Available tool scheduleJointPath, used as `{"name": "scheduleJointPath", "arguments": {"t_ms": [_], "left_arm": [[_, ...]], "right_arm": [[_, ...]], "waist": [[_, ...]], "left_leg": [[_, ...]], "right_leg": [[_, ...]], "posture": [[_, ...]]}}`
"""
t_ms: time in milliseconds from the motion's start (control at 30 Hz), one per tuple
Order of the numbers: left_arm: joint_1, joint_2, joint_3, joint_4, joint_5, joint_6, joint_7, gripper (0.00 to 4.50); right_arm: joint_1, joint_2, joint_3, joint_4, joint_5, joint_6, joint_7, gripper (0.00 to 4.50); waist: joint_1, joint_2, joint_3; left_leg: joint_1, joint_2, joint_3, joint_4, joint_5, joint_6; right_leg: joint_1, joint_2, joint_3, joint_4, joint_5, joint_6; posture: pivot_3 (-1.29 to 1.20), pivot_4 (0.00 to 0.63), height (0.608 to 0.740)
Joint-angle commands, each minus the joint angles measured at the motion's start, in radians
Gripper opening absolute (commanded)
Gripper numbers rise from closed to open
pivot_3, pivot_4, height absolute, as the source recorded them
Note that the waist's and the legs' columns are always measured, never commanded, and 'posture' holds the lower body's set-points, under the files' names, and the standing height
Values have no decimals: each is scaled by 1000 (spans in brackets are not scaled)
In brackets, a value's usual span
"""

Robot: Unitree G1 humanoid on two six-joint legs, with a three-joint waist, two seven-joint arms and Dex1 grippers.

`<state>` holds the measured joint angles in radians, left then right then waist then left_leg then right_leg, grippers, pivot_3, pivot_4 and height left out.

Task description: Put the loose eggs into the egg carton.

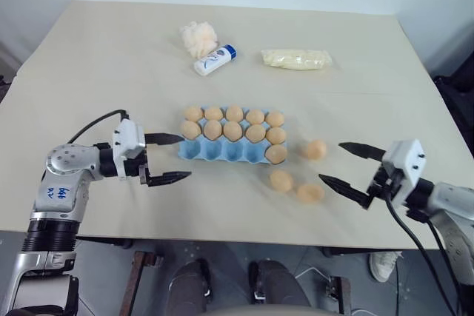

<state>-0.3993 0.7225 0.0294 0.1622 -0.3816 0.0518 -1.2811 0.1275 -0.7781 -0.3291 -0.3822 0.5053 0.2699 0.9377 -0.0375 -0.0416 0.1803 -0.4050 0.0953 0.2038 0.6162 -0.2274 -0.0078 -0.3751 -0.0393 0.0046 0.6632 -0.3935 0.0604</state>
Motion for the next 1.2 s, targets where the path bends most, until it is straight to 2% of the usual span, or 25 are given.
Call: {"name": "scheduleJointPath", "arguments": {"t_ms": [33,167,333,500,800,1033,1100,1200], "left_arm": [[8,28,-57,-9,36,-44,-93,4489],[-1,4,-78,3,35,-84,-127,4489],[-5,-20,-63,-14,12,-93,-123,4489],[22,-8,-41,-30,14,-88,-95,4489],[96,22,22,-94,13,-72,-25,4489],[108,13,61,-113,-17,-47,14,4500],[109,14,65,-105,-9,-55,22,4500],[119,16,71,-96,0,-63,30,4500]], "right_arm": [[80,-22,-54,-39,-9,-55,59,4500],[121,-24,-19,17,-70,-132,103,4500],[75,-19,39,24,-77,-110,109,4500],[-65,13,213,146,-179,-176,132,4500],[-210,114,344,346,-251,-243,109,4500],[-191,89,297,305,-218,-234,114,2183],[-176,64,279,246,-186,-194,127,1817],[-180,31,258,126,-104,-84,132,1759]], "waist": [[-3,0,0],[-9,0,0],[-18,0,0],[-21,0,0],[-21,1,1],[-19,2,1],[-19,2,1],[-20,2,1]], "left_leg": [[0,0,0,1,0,0],[1,0,0,1,1,1],[0,0,-1,2,1,3],[0,1,-2,5,1,3],[0,1,-2,6,1,3],[0,1,-2,9,1,3],[0,1,-2,10,1,3],[0,1,-3,10,1,4]], "right_leg": [[0,0,0,0,0,0],[1,0,0,1,0,0],[1,-1,0,2,2,-1],[1,0,0,5,2,-1],[0,-1,-1,7,2,-1],[0,-2,-1,10,2,-2],[0,-2,-1,11,2,-2],[0,-2,-1,12,2,-2]], "posture": [[0,150,740],[0,150,740],[0,150,740],[0,150,740],[0,150,740],[0,150,740],[0,150,740],[0,150,740]]}}
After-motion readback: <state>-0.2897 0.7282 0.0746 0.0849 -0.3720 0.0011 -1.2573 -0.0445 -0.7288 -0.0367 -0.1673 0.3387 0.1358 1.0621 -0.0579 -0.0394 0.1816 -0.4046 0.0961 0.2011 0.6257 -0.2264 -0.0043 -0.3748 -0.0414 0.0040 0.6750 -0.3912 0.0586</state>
